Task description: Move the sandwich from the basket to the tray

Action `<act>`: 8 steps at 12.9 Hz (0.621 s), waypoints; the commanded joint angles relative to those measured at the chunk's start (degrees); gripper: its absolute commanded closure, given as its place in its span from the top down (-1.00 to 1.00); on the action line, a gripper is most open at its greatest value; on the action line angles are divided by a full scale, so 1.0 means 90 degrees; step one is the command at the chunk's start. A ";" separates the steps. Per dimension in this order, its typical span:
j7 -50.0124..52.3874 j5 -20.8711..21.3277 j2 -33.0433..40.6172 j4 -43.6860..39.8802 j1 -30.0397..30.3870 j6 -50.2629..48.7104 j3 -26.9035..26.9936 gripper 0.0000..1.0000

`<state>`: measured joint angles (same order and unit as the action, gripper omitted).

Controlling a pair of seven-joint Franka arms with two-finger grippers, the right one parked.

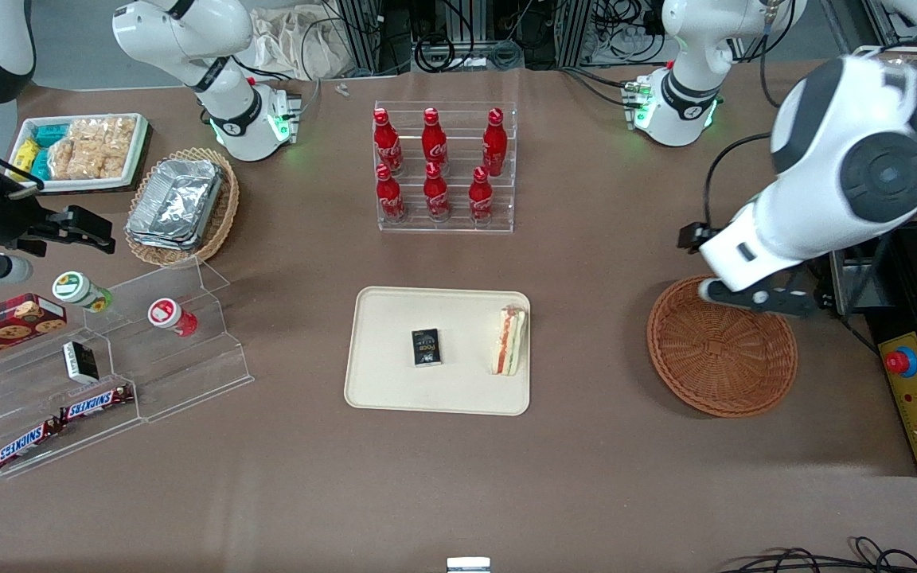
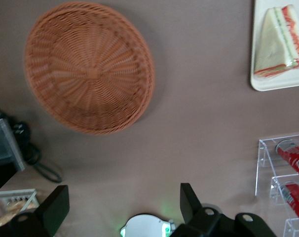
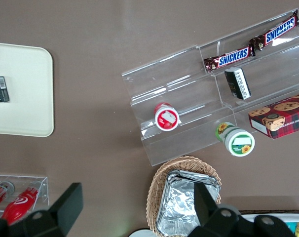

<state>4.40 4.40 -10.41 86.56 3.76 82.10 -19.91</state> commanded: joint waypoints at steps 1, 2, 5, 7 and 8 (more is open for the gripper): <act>-0.0312 -0.0079 0.0588 0.0177 0.0499 -0.0177 -0.0043 0.99; -0.0264 -0.0050 0.0648 0.0129 0.0578 -0.0177 -0.0024 1.00; -0.0167 -0.0079 0.0639 -0.0291 0.0910 -0.0177 -0.0014 1.00; 0.0134 -0.0079 0.0648 -0.0321 0.0911 -0.0129 0.0064 1.00; 0.0359 -0.0069 0.0648 -0.0331 0.0901 -0.0100 0.0064 1.00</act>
<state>4.44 4.39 -4.80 84.22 11.64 81.16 -19.09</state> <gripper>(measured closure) 0.000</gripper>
